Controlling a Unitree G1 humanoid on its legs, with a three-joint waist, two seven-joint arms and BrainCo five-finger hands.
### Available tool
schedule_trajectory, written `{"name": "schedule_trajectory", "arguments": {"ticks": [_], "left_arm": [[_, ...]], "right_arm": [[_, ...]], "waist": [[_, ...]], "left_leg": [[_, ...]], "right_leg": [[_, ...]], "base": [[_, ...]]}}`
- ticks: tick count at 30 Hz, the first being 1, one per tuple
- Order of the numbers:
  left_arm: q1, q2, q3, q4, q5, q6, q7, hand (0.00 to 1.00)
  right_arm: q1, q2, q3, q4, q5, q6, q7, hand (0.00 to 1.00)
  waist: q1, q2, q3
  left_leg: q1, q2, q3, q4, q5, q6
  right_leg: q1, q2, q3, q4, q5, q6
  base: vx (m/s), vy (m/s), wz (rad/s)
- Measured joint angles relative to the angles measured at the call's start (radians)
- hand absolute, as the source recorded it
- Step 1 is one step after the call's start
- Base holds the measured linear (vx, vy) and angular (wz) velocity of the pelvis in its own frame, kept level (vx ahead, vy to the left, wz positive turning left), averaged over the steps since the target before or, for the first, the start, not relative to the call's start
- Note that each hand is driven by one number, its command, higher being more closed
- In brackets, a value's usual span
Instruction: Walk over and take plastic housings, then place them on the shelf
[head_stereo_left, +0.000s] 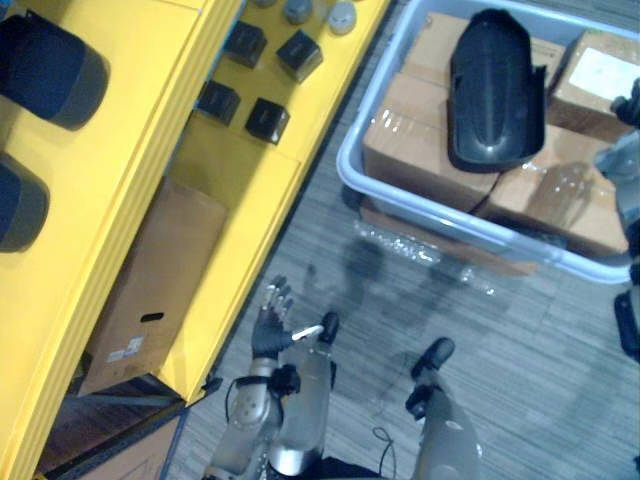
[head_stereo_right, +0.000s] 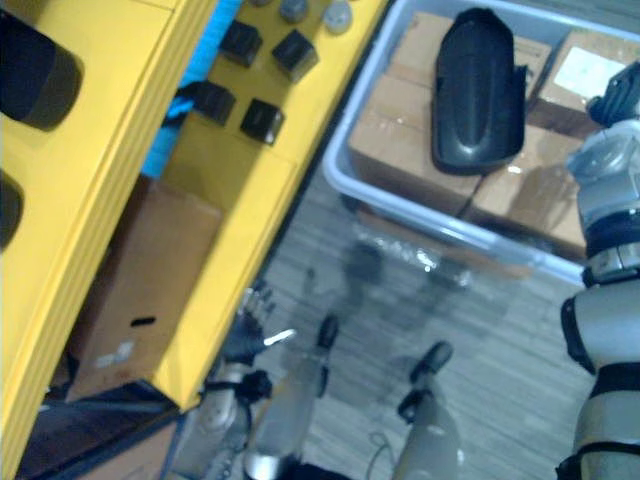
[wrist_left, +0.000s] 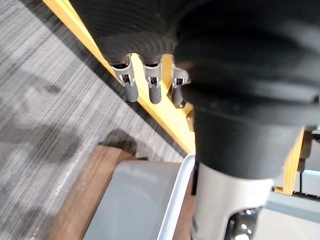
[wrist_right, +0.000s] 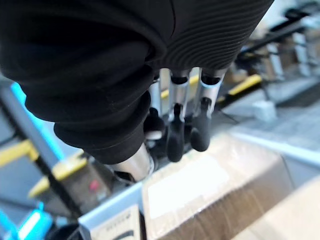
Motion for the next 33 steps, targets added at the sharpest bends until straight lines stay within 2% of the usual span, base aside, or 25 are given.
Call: {"name": "schedule_trajectory", "arguments": {"ticks": [7, 12, 16, 26, 30, 33], "left_arm": [[-0.020, -0.002, -0.059, 0.081, -0.001, 0.002, 0.022, 0.00], [-0.020, -0.005, -0.077, 0.122, -0.007, 0.002, 0.021, 0.00], [-0.019, -0.005, -0.082, 0.146, -0.008, 0.000, 0.019, 0.00], [-0.017, -0.011, -0.130, 0.174, -0.041, -0.020, 0.008, 0.00], [-0.017, -0.015, -0.150, 0.174, -0.042, -0.021, -0.002, 0.00], [-0.014, -0.022, -0.154, 0.175, -0.044, -0.022, -0.002, 0.00]], "right_arm": [[0.034, 0.074, -0.001, -0.010, 0.009, -0.036, -0.144, 0.00], [0.033, 0.081, 0.000, -0.019, 0.007, -0.094, -0.236, 0.00], [0.033, 0.075, 0.001, -0.018, 0.008, -0.097, -0.247, 0.00], [0.026, 0.069, 0.002, 0.043, 0.031, -0.093, -0.245, 0.00], [0.023, 0.032, 0.000, 0.057, 0.068, -0.079, -0.242, 0.00], [0.016, 0.031, -0.001, 0.063, 0.089, -0.055, -0.242, 0.00]], "waist": [[0.004, 0.000, 0.000], [0.008, 0.001, -0.001], [0.012, 0.002, -0.002], [0.046, 0.009, -0.006], [0.060, 0.035, -0.024], [0.068, 0.040, -0.027]], "left_leg": [[-0.035, -0.003, -0.002, -0.001, 0.005, 0.000], [-0.037, -0.011, -0.007, 0.001, 0.006, 0.003], [-0.061, -0.017, -0.027, 0.006, 0.011, 0.002], [-0.071, -0.026, -0.036, 0.010, 0.014, 0.002], [-0.092, -0.028, -0.059, 0.018, 0.014, 0.002], [-0.098, -0.028, -0.059, 0.018, 0.014, 0.002]], "right_leg": [[-0.032, -0.001, -0.001, -0.005, 0.007, -0.001], [-0.031, -0.010, -0.006, -0.004, 0.006, 0.001], [-0.052, -0.023, -0.025, 0.014, -0.017, 0.006], [-0.075, -0.043, -0.033, 0.069, -0.051, 0.001], [-0.083, -0.048, -0.058, 0.076, -0.056, -0.001], [-0.097, -0.051, -0.057, 0.090, -0.060, 0.000]], "base": [[0.00, 0.000, 0.00], [0.00, 0.023, 0.02], [-0.04, 0.026, 0.12], [-0.01, 0.009, 0.04], [0.00, -0.003, 0.12], [-0.01, -0.002, 0.02]]}}
